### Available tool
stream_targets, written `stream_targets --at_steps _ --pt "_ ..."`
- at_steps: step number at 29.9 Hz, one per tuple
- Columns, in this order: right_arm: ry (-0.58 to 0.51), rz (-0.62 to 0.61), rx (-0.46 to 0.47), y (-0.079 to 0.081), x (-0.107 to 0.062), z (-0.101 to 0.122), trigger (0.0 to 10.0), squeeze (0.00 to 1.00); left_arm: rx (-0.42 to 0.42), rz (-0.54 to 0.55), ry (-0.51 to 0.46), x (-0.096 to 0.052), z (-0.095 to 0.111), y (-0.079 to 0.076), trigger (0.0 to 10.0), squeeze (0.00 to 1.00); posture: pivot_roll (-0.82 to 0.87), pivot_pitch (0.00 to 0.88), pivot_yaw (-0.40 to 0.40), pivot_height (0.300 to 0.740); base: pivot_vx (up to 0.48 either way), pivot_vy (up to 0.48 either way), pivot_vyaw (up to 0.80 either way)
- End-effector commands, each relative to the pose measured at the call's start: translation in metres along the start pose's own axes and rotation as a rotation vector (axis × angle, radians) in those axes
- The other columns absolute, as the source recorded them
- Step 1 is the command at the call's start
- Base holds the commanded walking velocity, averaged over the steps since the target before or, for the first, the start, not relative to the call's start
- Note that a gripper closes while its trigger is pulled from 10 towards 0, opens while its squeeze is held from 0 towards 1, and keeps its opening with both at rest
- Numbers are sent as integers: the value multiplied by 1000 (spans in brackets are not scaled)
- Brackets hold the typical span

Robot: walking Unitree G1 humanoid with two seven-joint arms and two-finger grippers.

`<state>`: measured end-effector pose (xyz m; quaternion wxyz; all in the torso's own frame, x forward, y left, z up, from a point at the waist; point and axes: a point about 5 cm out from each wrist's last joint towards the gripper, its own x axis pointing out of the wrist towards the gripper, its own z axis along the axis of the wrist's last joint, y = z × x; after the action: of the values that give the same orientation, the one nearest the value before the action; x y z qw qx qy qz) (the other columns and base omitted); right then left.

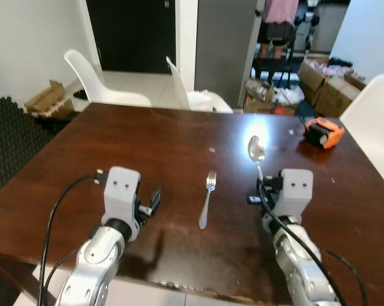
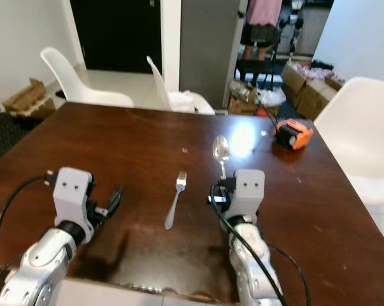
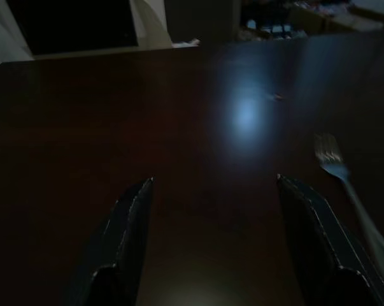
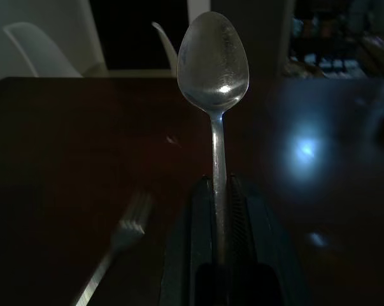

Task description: Setting the table

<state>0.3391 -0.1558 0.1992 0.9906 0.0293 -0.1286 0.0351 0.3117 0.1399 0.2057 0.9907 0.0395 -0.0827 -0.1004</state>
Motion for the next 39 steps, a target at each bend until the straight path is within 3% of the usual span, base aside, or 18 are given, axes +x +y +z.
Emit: stream_targets --at_steps 1,7,14,22,25,26,27,28,29,30,32,35,39 --pt "29 37 10 10 -3 -6 10000 0 -4 7 26 -5 -5 6 10000 0 73 163 66 740 0 0 0" --pt "66 -49 -4 6 -7 -14 10000 0 6 -93 54 -13 -10 2 10000 0 75 161 66 740 0 0 0" --pt "182 -182 -57 -8 -14 -24 10000 0 15 -113 70 -14 -13 2 10000 0 72 162 59 740 0 0 0" --pt "316 -182 -132 -15 -42 -24 10000 0 34 -126 115 -18 -21 3 10000 0 51 170 55 740 0 0 0" --pt "345 -209 -207 -36 -51 -23 10000 0 33 -131 130 -21 -24 2 10000 0 41 175 63 740 0 0 0" --pt "345 -209 -207 -36 -51 -23 10000 0 33 -131 130 -21 -24 2 10000 0 41 175 63 740 0 0 0" --pt "367 -252 -240 -55 -54 -23 10000 0 34 -135 138 -22 -26 2 10000 0 36 176 66 740 0 0 0" --pt "367 -252 -240 -55 -54 -23 10000 0 34 -135 138 -22 -26 2 10000 0 36 176 66 740 0 0 0" --pt "383 -298 -281 -76 -56 -24 10000 0 34 -137 142 -22 -27 2 10000 0 35 179 74 740 0 0 0" --pt "383 -298 -281 -76 -56 -24 10000 0 34 -137 142 -22 -27 2 10000 0 35 179 74 740 0 0 0" --pt "380 -321 -309 -91 -54 -21 10000 0 36 -137 145 -21 -27 3 10000 0 33 180 81 740 0 0 0" --pt "344 -307 -302 -97 -48 -16 10000 0 37 -137 147 -21 -27 4 10000 0 30 182 95 740 0 0 0" --pt "285 -220 -260 -91 -37 -10 10000 0 42 -140 151 -20 -28 4 10000 0 35 185 103 740 0 0 0"
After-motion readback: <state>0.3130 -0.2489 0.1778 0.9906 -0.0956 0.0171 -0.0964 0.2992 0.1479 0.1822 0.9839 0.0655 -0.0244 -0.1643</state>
